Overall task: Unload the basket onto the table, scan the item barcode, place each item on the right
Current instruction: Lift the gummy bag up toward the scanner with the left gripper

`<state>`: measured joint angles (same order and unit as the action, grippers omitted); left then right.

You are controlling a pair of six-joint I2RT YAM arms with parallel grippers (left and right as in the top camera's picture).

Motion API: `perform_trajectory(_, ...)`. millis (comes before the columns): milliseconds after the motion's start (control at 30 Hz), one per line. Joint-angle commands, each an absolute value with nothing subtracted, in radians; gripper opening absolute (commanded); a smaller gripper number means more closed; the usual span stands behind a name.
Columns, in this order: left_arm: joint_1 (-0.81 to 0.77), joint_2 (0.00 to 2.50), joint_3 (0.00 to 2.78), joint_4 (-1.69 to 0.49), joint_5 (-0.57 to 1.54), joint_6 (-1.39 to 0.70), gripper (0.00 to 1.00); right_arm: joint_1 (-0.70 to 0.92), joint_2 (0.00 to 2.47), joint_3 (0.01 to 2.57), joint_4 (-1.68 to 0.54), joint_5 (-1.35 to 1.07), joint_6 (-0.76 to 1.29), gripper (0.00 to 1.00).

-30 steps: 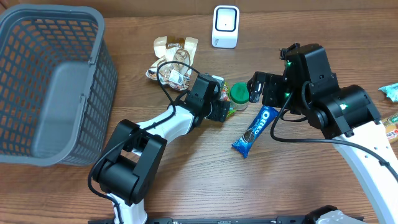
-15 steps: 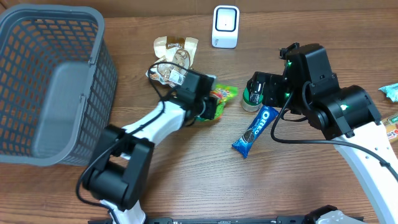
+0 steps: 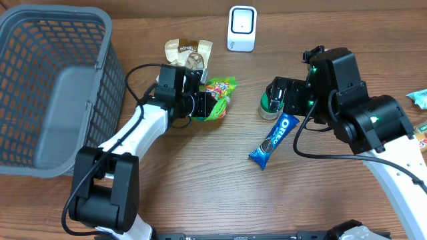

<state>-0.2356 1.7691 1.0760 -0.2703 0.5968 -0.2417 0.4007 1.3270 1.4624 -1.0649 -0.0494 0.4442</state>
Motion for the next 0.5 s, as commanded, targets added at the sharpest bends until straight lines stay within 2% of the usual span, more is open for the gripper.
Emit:
perform_trajectory(0, -0.234, 1.738, 1.074, -0.208, 0.872, -0.288, 0.04, 0.406, 1.307, 1.454, -1.06, -0.055, 0.437, 1.0)
perform_trajectory(233, -0.234, 1.738, 1.074, 0.081, 1.148, -0.477, 0.04, 0.406, 1.307, 1.454, -1.066, -0.055, 0.41, 1.0)
perform_trajectory(467, -0.195, 1.738, 1.074, 0.532, 1.233, -0.917, 0.04, 0.406, 1.274, 1.454, -1.059, -0.054, 0.387, 1.0)
